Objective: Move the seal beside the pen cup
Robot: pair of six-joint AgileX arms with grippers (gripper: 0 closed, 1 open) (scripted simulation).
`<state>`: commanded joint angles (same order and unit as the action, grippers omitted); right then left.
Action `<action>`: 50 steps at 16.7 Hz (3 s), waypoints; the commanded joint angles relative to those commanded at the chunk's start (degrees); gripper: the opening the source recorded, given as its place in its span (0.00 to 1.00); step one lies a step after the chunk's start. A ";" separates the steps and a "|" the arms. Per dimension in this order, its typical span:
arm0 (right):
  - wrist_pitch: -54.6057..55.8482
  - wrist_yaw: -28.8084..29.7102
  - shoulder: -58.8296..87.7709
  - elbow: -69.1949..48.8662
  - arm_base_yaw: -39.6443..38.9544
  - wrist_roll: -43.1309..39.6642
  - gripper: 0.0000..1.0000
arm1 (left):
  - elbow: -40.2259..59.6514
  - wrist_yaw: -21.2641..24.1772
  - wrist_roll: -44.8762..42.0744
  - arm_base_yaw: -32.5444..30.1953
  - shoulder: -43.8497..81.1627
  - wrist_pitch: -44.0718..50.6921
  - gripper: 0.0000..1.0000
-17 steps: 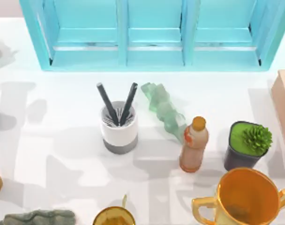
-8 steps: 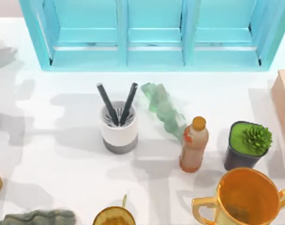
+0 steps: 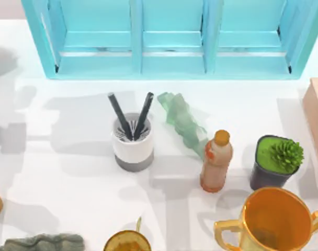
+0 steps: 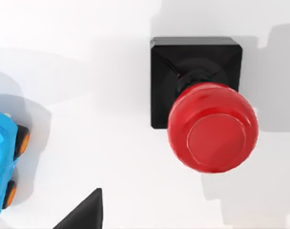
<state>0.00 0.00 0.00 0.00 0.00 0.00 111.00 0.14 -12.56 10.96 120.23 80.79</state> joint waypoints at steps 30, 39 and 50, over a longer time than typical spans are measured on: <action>0.00 0.00 0.00 0.00 0.00 0.00 1.00 | -18.86 0.02 -0.20 0.16 2.61 -21.46 0.00; 0.00 0.00 0.00 0.00 0.00 0.00 1.00 | -18.70 0.02 -0.15 -0.10 2.58 -21.31 0.00; 0.00 0.00 0.00 0.00 0.00 0.00 1.00 | 6.72 -0.02 17.77 -18.10 0.34 6.80 0.00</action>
<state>0.00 0.00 0.00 0.00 0.00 0.00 117.72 0.11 5.21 -7.14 120.57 87.60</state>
